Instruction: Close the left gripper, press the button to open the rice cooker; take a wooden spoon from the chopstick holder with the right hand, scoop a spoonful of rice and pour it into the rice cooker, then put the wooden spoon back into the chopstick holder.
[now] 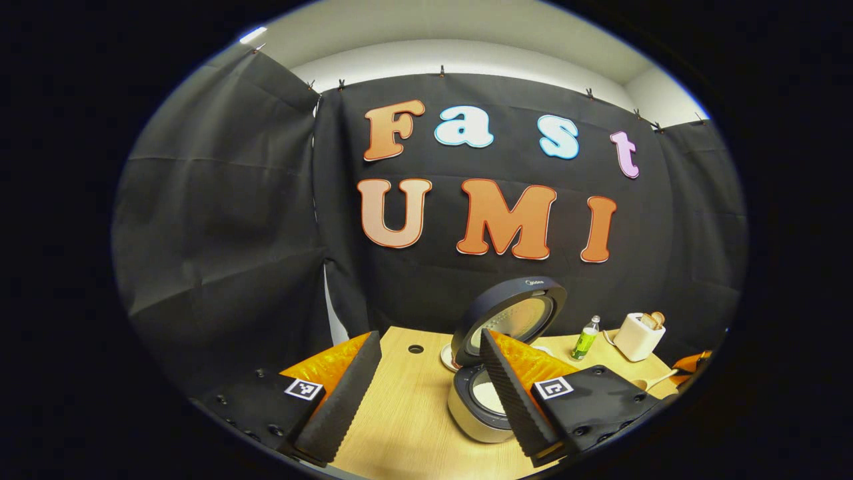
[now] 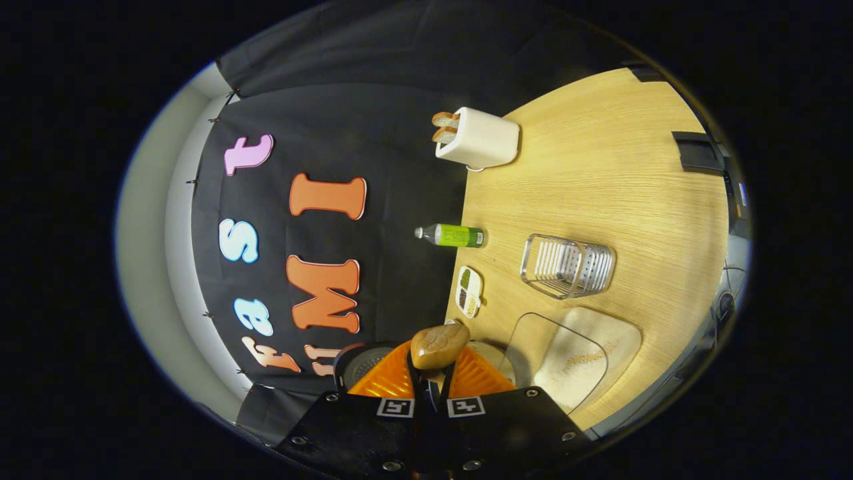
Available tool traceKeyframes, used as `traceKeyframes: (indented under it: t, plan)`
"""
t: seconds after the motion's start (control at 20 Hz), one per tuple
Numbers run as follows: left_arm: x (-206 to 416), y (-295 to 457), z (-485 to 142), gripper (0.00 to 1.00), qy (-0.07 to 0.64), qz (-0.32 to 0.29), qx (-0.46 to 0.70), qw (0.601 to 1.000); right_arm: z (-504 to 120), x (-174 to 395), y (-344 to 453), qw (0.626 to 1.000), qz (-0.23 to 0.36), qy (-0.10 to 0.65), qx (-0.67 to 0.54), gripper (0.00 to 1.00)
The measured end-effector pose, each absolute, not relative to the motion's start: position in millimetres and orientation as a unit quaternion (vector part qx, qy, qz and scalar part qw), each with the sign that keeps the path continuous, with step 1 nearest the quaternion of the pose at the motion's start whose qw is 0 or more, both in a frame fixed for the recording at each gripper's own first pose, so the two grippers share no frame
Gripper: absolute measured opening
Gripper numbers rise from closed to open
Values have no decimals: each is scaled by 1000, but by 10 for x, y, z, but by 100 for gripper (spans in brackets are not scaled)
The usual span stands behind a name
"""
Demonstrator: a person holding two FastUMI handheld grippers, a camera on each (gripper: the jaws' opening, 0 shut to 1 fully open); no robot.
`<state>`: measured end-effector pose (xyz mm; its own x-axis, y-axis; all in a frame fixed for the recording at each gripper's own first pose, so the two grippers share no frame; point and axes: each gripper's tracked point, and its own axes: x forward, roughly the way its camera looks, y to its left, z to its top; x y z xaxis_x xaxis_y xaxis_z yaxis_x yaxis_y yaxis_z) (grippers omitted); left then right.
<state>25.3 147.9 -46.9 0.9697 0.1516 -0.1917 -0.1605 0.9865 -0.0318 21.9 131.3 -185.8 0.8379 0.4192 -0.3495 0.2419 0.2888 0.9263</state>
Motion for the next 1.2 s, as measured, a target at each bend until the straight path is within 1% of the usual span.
traceKeyframes:
  t: [0.05,0.1,0.2,0.25,0.55,0.65,0.95,1.2]
  plan:
    - [257,1460,-484,97,94,80,-26,992,-1777,258,1361,754,66,279,592,4]
    - [271,1443,-498,99,95,81,-28,992,-1701,312,1412,754,72,280,589,4]
    - [288,1441,-524,99,96,84,-31,991,-1568,407,1535,754,84,284,586,4]
    - [294,1437,-522,97,96,87,-33,991,-1521,450,1591,753,90,286,585,4]
    - [327,1538,-473,98,83,98,-37,991,-1338,765,2038,742,126,298,586,4]
    - [348,1577,-467,98,81,103,-37,991,-1296,882,2204,744,134,303,580,4]
    - [406,1634,-499,98,83,106,-28,991,-1156,1119,2588,756,155,300,561,4]
    - [418,1664,-467,98,79,110,-21,991,-1049,1278,2815,795,165,279,513,4]
